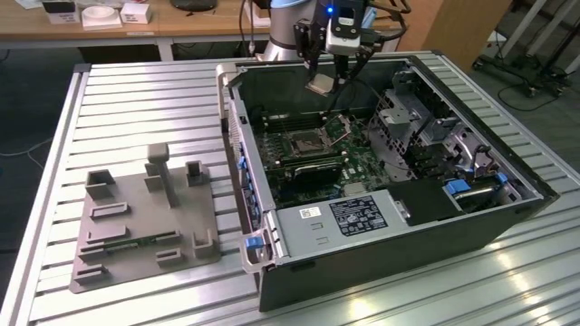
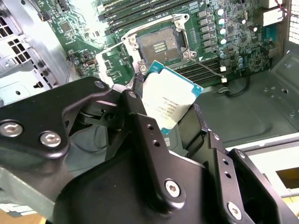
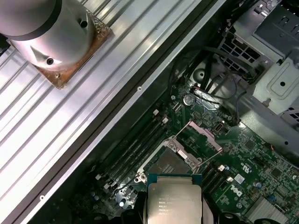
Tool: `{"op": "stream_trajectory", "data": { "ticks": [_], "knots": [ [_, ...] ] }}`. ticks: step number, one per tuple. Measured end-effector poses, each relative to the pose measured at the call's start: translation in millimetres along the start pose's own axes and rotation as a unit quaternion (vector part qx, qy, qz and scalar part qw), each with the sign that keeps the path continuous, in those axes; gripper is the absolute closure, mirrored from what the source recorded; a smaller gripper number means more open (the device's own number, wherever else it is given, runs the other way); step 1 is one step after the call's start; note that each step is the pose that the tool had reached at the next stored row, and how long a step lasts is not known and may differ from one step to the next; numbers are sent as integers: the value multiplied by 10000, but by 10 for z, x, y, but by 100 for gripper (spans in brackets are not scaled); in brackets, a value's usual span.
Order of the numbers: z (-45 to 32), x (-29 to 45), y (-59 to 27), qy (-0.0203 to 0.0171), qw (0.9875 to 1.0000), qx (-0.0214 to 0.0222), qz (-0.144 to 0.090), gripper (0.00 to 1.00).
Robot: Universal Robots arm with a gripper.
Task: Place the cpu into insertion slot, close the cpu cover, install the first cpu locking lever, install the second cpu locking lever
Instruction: 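Place the cpu into insertion slot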
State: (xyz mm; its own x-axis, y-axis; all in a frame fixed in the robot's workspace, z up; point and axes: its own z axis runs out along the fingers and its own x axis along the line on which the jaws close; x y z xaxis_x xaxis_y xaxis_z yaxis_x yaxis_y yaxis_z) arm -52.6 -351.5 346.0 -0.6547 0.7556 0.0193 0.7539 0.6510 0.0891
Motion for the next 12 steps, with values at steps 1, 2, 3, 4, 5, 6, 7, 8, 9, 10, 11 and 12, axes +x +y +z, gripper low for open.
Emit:
{"op": "stream_trajectory", "data": {
  "ticks": [1,2,3,4,5,6,7,8,9,10,11,12],
  "knots": [
    [1,0,0,0,10000,0,0,46],
    [1,0,0,0,10000,-1,1,46],
    [0,0,0,0,10000,0,1,46],
    [1,0,0,0,10000,-1,1,46],
    [1,0,0,0,10000,-1,1,46],
    [1,0,0,0,10000,-1,1,46],
    [1,0,0,0,10000,-1,1,46],
    [1,0,0,0,10000,-1,1,46],
    [1,0,0,0,10000,-1,1,46],
    [1,0,0,0,10000,-1,1,46],
    [1,0,0,0,10000,-1,1,46],
    [1,0,0,0,10000,-1,2,46]
  ]
}}
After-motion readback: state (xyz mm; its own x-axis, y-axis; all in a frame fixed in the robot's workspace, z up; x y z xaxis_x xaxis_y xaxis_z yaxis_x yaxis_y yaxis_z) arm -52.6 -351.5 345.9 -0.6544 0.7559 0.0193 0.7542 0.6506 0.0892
